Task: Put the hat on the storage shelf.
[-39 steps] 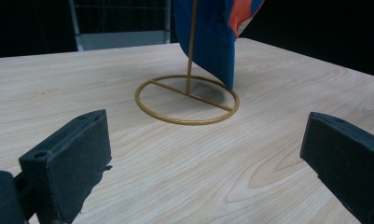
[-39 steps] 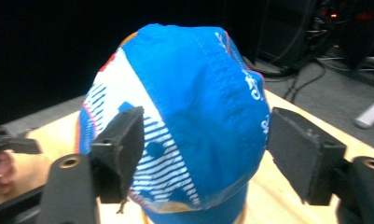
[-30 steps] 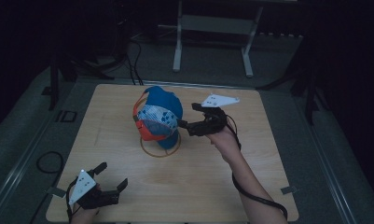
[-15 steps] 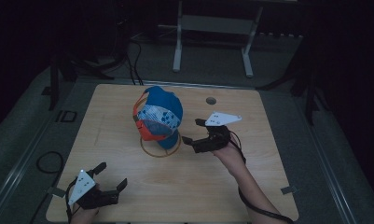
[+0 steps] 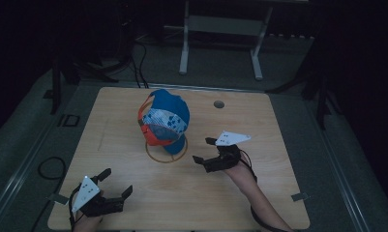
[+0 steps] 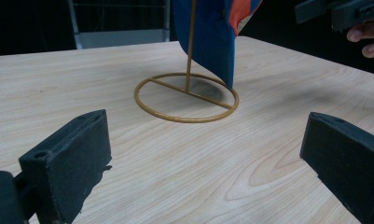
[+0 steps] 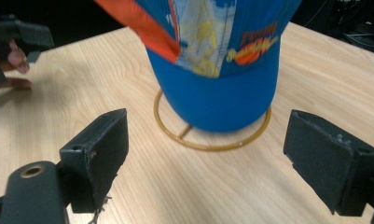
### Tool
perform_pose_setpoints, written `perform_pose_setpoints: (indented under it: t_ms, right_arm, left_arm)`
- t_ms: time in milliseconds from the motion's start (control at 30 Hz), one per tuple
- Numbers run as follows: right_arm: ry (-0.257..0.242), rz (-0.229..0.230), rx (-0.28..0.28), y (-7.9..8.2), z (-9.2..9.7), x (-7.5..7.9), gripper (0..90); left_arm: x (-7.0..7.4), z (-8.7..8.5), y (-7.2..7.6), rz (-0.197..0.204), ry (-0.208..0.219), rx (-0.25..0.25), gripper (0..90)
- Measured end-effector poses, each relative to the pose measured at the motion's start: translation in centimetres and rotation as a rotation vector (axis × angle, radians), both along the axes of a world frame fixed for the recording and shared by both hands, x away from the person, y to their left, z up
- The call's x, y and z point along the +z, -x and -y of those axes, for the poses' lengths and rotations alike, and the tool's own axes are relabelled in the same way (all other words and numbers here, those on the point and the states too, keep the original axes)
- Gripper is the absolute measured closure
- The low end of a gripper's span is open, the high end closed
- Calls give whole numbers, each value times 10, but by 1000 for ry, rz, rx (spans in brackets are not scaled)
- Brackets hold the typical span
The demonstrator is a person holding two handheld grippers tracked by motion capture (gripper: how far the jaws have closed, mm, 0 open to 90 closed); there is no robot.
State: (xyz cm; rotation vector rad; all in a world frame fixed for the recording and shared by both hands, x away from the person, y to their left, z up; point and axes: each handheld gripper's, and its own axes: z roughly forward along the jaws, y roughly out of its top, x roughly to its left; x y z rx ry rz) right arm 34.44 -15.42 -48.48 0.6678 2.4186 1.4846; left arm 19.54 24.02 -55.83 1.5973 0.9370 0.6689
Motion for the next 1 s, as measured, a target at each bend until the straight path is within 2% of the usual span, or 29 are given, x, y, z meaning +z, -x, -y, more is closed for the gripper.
perform_pose_setpoints:
  t_ms: [333, 433, 633, 1000]
  right_arm:
    - [20, -24, 14, 7, 13, -25, 137]
    - [10, -36, 11, 8, 18, -31, 137]
    - [29, -43, 22, 13, 26, -45, 138]
    - [33, -52, 5, 17, 39, -59, 141]
  left_arm:
    - [0, 1, 0, 0, -5, -1, 21]
    - [0, 1, 0, 1, -4, 1, 21]
    - [0, 1, -1, 1, 0, 0, 21]
    - [0, 1, -1, -2, 0, -1, 21]
